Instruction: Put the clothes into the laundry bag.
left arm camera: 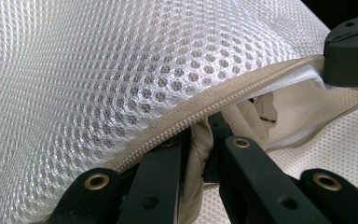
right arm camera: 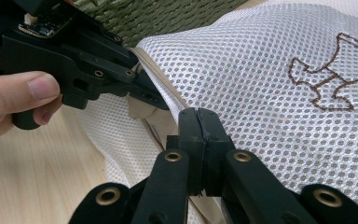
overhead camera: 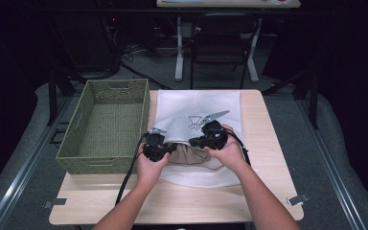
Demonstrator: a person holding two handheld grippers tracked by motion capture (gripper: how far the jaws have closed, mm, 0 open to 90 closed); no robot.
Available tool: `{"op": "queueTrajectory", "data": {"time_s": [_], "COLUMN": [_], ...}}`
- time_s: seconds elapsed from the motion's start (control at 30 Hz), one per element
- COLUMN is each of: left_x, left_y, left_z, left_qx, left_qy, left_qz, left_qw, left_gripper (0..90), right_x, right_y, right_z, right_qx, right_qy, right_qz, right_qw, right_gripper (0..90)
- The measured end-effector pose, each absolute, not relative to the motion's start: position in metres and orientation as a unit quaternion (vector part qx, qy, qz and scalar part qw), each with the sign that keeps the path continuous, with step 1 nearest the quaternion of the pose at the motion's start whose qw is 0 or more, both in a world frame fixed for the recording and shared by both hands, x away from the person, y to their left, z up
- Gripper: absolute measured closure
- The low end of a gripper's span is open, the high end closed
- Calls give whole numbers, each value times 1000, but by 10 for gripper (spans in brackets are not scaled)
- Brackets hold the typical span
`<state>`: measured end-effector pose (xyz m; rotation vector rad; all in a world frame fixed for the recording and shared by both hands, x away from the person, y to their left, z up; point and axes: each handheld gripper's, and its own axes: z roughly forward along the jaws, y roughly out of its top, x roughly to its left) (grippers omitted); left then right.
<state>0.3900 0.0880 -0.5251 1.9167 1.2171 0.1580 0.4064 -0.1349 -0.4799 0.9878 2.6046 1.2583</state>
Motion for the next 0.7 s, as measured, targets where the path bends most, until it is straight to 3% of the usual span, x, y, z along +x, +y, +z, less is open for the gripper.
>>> {"op": "queueTrajectory", "data": {"time_s": [0.7], "left_x": [390], "left_y": [86], "left_z": [-508], "left_qx": [766], "left_qy": [475], "left_qz": [65], "left_qw": [428], "left_gripper": [878], "right_x": [402], "right_y": [-155], "right_z": [-453], "right_qx": [327], "right_qy": [823], "right_qz": [461], "right_qw": [59], "right_gripper": [897]}}
